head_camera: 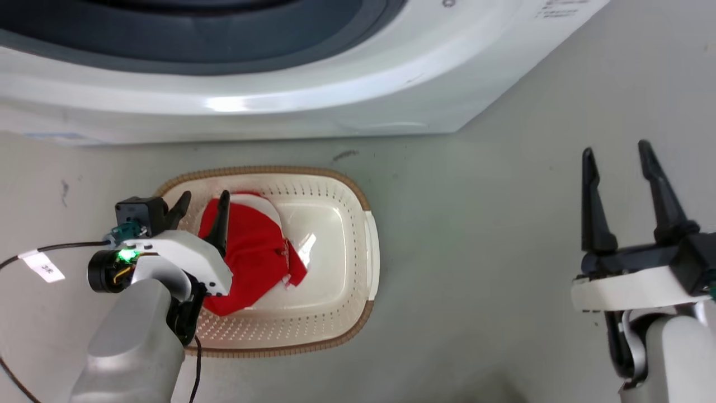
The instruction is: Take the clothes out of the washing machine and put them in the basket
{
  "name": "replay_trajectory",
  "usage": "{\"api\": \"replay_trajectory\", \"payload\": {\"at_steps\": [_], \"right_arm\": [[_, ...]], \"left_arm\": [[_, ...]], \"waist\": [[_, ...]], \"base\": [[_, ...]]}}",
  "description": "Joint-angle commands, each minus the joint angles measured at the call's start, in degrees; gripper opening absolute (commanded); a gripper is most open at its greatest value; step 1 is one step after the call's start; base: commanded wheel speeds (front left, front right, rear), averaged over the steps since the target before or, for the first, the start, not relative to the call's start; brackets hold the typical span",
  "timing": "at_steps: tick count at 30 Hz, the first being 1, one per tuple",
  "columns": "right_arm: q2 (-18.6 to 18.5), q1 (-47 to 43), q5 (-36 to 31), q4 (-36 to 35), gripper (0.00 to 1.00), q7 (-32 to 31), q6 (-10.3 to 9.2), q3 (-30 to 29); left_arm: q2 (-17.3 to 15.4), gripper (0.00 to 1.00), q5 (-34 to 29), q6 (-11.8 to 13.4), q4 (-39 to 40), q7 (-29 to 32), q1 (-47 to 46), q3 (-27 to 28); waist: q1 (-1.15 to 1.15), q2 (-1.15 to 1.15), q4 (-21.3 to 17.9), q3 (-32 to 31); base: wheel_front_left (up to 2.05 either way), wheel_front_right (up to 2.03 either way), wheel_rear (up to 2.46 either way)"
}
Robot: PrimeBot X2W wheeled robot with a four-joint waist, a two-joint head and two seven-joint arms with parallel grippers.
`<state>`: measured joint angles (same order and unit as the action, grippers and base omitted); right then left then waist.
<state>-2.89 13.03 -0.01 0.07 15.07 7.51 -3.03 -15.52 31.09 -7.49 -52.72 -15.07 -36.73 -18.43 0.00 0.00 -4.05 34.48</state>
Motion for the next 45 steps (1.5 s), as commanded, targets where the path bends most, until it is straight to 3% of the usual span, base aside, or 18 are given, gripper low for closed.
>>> {"api": "replay_trajectory", "payload": {"at_steps": [1,6,13,23,29,37,42,45], "right_arm": [[0.0,-0.8,0.1,0.4,1.0,0.2,-0.04,0.3],[0.0,-3.3,2.0,2.8,1.0,0.2,-0.04,1.0],[0.0,-4.5,3.1,3.4,1.0,0.2,-0.04,1.3],[0.0,-4.5,6.4,3.1,1.0,0.2,-0.04,1.9],[0.0,-3.2,8.4,2.7,1.0,0.2,-0.04,3.0],[0.0,-1.3,12.1,1.9,1.0,0.2,-0.04,6.4],[0.0,-0.7,13.6,1.8,1.0,0.2,-0.04,8.1],[0.0,-0.4,14.2,1.7,1.0,0.2,-0.04,9.3]], "left_arm": [[-0.2,1.0,-0.4,0.0,0.5,-0.2,1.0,-0.1],[-2.1,1.0,-2.8,0.0,9.5,-0.2,7.2,1.5],[-4.1,1.0,-4.6,0.0,17.7,-0.2,10.3,1.3],[-11.1,1.0,-1.8,0.0,24.4,3.9,0.3,-0.7],[-16.7,1.0,0.3,0.0,26.1,11.9,-10.1,-0.9],[-23.6,1.0,5.0,0.0,22.0,27.1,-26.5,-3.0],[-25.1,1.0,9.8,0.0,18.3,38.3,-36.3,-3.9],[-24.4,1.0,11.5,0.4,15.3,43.9,-41.1,-3.6]], "waist": [[0.0,0.0,0.2,-2.8],[0.0,0.0,-1.3,-9.7],[0.0,0.0,-2.8,-12.2],[0.0,0.0,-8.1,-8.3],[0.0,0.0,-11.6,-3.3],[0.0,0.0,-16.7,3.5],[0.0,0.0,-19.1,7.0],[0.0,0.0,-20.3,8.3]], "base": [[0.0,0.0,0.0],[0.0,0.0,0.0],[0.0,0.0,0.0],[0.0,0.0,0.0],[0.0,0.0,0.0],[0.0,0.0,0.0],[0.0,0.0,0.0],[0.0,0.0,0.0]]}}
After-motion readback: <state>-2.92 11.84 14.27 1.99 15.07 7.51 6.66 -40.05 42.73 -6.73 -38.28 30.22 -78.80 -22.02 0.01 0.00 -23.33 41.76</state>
